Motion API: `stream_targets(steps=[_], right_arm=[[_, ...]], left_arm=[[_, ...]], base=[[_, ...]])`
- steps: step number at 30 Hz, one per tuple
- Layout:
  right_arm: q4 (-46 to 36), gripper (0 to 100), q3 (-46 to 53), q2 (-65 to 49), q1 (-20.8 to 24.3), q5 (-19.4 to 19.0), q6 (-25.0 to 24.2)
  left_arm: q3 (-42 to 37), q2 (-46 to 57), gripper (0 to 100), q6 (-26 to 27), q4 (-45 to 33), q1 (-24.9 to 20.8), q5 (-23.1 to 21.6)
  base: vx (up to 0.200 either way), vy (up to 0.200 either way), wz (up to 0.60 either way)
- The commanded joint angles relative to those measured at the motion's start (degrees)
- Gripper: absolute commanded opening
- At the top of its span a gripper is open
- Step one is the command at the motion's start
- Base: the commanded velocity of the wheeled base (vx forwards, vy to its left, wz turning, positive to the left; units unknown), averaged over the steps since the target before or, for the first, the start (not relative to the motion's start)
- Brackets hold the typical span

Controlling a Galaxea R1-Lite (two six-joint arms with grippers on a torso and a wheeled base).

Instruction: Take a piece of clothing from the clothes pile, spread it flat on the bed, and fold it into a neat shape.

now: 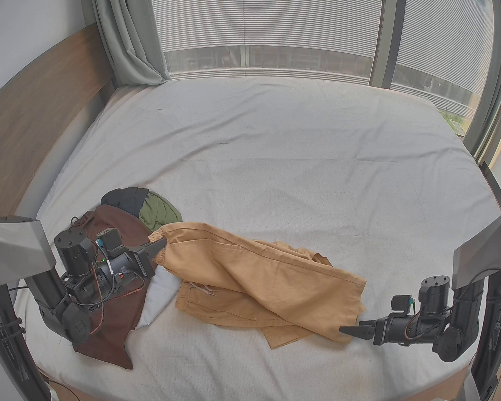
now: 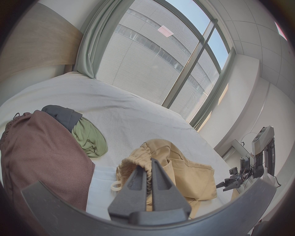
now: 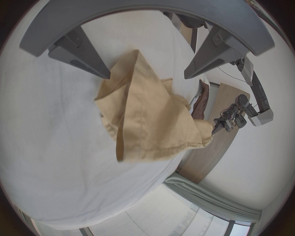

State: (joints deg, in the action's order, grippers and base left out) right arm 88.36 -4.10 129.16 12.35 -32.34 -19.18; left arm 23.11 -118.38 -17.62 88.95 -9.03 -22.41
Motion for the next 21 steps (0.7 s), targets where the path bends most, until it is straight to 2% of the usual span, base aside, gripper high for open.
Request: stream_targets(steps=[1,7,21], right_arm=[[-0.03,100,-0.12,-5.85,-2.77,-0.35,0.63],[-0.12,100,-1.18,-7.34,-6.37,-1.85,0.63],[-0.03,100,-8.38,-5.23,-3.65,-1.14,-4.47]], left_arm=[[0.00,-0.01,0,0.04,0.17,-0.02,-0.01],[0.00,0.08,0,0.04,0.17,-0.02,-0.01],[-0.09,0.26,0,0.04,0.17,-0.28,-0.01]], base=[[0.000,0.000,0.00],[0.000,0.000,0.00],[0.000,0.000,0.00]])
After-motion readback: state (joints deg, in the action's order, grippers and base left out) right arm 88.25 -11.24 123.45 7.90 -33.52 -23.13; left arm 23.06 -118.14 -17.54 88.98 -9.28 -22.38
